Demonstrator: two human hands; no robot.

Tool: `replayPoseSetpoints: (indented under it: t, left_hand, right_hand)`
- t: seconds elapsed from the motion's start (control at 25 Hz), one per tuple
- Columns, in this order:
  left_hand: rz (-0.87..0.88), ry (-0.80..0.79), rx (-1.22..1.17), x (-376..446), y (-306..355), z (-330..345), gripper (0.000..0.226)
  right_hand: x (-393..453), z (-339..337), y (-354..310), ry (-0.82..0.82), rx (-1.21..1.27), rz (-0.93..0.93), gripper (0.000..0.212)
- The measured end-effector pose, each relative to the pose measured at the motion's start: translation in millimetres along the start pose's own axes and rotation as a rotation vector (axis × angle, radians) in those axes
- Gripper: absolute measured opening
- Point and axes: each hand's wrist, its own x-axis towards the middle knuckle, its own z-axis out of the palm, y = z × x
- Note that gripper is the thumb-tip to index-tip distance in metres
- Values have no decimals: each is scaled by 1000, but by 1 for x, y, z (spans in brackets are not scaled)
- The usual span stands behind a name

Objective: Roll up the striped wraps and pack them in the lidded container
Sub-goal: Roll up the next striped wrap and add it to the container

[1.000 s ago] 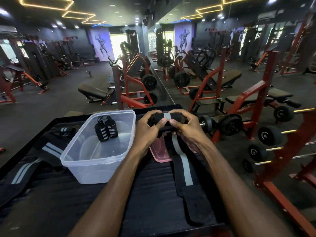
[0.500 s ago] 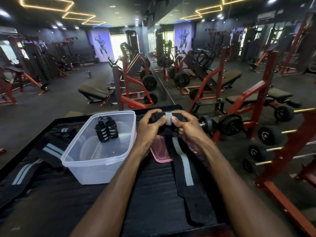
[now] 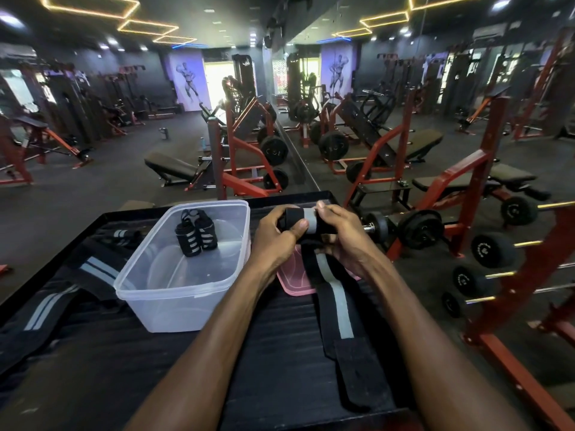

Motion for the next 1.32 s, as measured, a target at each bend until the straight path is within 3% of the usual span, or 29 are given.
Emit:
replayPoseSetpoints:
  t: [0.12, 0.28, 0.36, 0.44, 0.6, 0.8, 1.0, 1.2, 1.32]
  left_hand:
    - [19, -33, 29, -1, -2, 4, 34]
    - [-121, -19, -179, 0, -2, 3, 25]
    - [-142, -12, -160, 0, -2, 4, 19]
    - [-103, 12, -121, -1, -1, 2, 15]
    - [16, 25, 9, 1, -1, -3, 37]
    - [-59, 64, -98, 0, -1, 4, 37]
    - [-39, 137, -54, 3, -5, 4, 36]
    - [32, 100, 12, -1, -3, 6, 43]
    - [-39, 110, -54, -1, -4, 8, 49]
  right_hand:
    - [7, -4, 6, 85, -51, -132, 1]
    - [7, -9, 9, 91, -165, -277, 16]
    - [7, -10, 10, 77, -241, -326, 20]
    - [7, -9, 11, 84, -236, -293, 26]
    - [6, -3, 9, 23, -116, -141, 18]
    - [10, -6, 14, 107, -111, -216, 23]
    - [6, 0, 10, 43, 64, -141, 27]
    - [7, -2, 15, -2, -34, -181, 11]
    - [7, -3, 16, 50, -32, -239, 10]
